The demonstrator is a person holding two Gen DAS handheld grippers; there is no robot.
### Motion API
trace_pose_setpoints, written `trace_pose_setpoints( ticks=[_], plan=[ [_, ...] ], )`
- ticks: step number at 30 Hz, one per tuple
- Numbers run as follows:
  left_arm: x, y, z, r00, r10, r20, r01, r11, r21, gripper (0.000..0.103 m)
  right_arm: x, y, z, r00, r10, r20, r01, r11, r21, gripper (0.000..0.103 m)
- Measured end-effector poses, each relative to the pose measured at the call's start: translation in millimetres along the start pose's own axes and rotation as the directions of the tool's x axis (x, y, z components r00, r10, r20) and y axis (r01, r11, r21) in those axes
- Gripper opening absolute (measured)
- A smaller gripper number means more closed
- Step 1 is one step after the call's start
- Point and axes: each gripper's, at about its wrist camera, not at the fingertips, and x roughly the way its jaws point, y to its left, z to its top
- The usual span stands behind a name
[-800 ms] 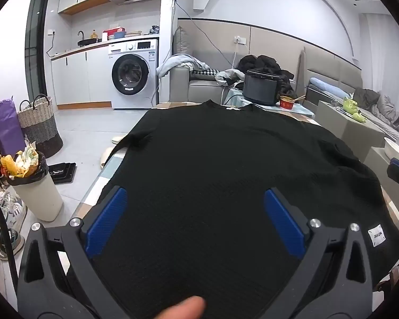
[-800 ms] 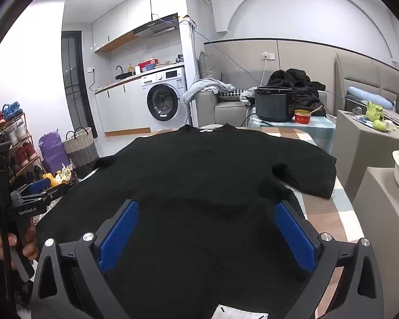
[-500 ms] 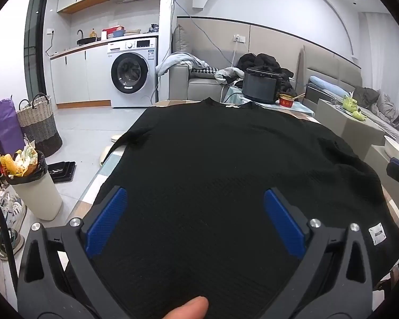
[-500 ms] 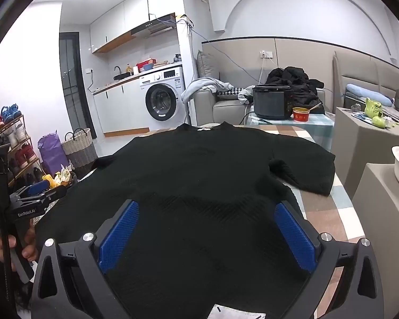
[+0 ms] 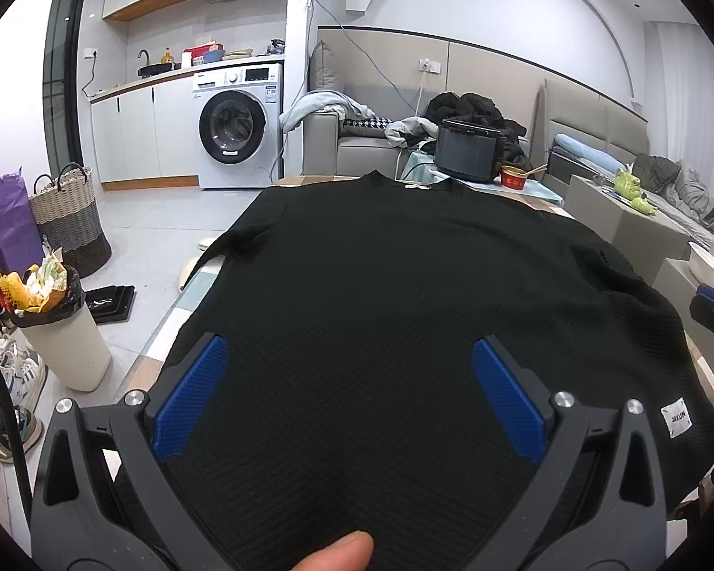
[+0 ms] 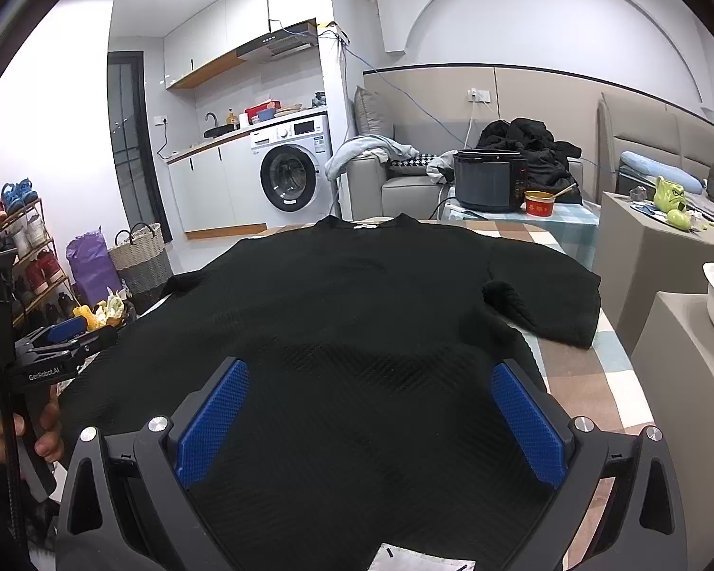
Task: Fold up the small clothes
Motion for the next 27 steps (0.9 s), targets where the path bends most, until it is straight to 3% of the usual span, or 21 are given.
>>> trace_pose_setpoints(
  ticks=[27],
  plan=[
    [-0.5, -2.8, 5.5, 1.0, -0.006, -0.02, 0.005, 1.0, -0.007, 0.102, 3.2, -4.0, -1.9, 1.0, -0.014, -0.01, 0.015, 1.0, 0.019, 0.103]
  ],
)
